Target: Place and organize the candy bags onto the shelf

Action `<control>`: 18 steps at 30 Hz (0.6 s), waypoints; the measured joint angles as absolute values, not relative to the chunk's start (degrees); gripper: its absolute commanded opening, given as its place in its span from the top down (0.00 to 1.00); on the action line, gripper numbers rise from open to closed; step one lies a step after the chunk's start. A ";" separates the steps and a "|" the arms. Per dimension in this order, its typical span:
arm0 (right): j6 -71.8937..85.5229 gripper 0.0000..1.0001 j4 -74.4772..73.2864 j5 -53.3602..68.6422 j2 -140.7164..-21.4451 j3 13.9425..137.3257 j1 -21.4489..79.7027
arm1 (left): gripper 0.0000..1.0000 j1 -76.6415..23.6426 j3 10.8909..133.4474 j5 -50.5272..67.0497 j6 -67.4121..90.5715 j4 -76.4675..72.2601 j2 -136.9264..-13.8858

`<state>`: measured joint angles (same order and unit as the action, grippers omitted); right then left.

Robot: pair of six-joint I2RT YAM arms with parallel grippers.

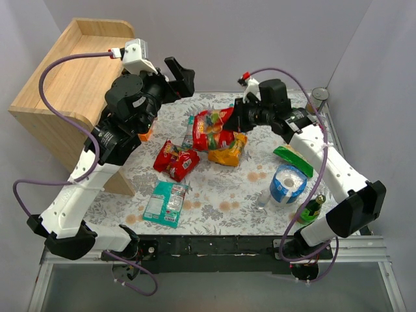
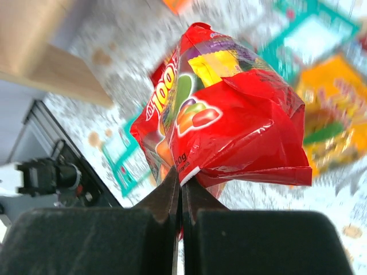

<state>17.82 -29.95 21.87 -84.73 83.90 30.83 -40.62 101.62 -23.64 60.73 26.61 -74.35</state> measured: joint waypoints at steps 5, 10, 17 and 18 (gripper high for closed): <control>19.03 0.99 -27.97 23.99 -85.30 94.08 30.63 | 0.02 -40.62 103.94 -26.87 58.87 26.81 -74.48; 22.11 0.99 -23.22 27.55 -88.68 99.18 30.61 | 0.02 -40.62 107.68 -34.26 56.71 26.65 -74.48; 29.32 0.99 -14.66 32.25 -98.15 103.57 30.83 | 0.02 -40.62 113.78 -45.74 52.07 25.80 -74.87; 30.30 0.99 -13.76 32.75 -99.83 104.81 31.00 | 0.02 -40.62 114.10 -47.59 51.16 25.23 -74.87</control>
